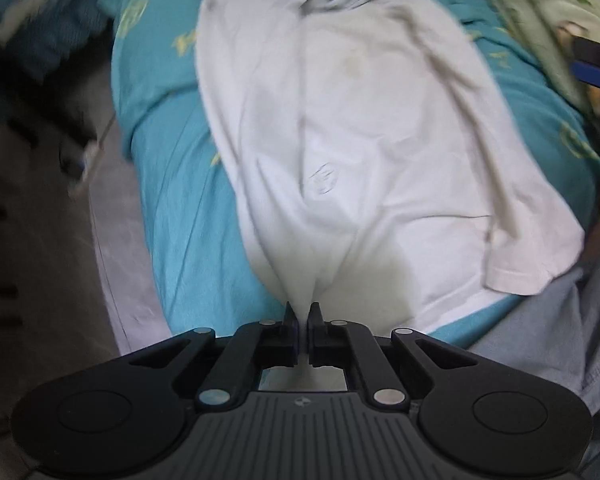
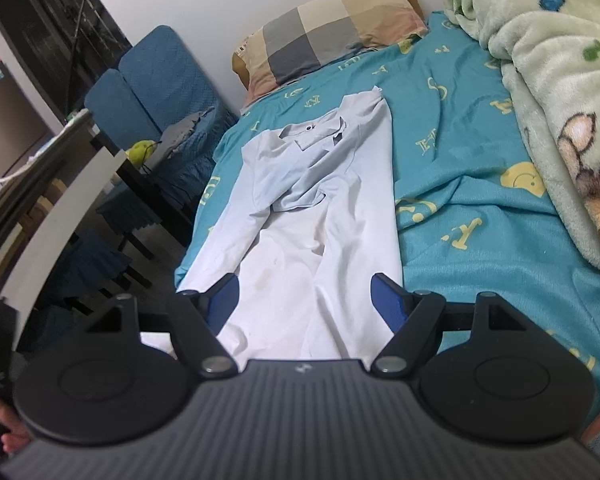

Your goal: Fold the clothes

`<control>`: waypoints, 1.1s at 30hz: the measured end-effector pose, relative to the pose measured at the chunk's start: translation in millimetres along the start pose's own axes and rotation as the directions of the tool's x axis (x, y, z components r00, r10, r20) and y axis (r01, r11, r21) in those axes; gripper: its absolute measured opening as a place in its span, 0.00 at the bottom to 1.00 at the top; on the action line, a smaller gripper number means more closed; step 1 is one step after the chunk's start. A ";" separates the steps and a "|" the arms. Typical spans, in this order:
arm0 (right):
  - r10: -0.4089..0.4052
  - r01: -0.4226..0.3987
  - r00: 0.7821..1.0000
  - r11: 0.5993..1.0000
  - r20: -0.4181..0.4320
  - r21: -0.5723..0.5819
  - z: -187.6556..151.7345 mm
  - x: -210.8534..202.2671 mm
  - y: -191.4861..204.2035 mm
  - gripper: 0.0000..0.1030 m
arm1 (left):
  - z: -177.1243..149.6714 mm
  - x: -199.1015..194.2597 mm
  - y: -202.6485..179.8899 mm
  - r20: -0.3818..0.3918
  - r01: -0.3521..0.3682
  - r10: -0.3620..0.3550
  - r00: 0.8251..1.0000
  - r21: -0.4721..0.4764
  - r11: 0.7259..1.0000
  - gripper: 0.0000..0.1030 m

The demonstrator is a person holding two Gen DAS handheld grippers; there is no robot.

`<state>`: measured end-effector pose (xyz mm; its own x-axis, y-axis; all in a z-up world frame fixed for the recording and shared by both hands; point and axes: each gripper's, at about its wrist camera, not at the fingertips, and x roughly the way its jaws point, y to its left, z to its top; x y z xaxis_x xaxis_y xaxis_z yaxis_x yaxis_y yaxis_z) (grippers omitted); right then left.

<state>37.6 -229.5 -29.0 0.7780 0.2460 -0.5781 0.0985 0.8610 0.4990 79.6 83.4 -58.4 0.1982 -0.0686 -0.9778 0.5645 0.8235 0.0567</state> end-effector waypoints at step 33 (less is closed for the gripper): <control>-0.061 0.138 0.851 0.984 -0.522 0.110 -42.2 72.9 -33.2 0.72 | -15.9 98.3 -2.8 0.111 0.316 -0.297 0.948 -0.392 0.864 0.80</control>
<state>64.8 -221.3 -115.0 0.3323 0.3889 -0.8593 0.2731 0.8324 0.4823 84.8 83.4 -157.9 0.1091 -0.3721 -0.9218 0.2362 0.9104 -0.3396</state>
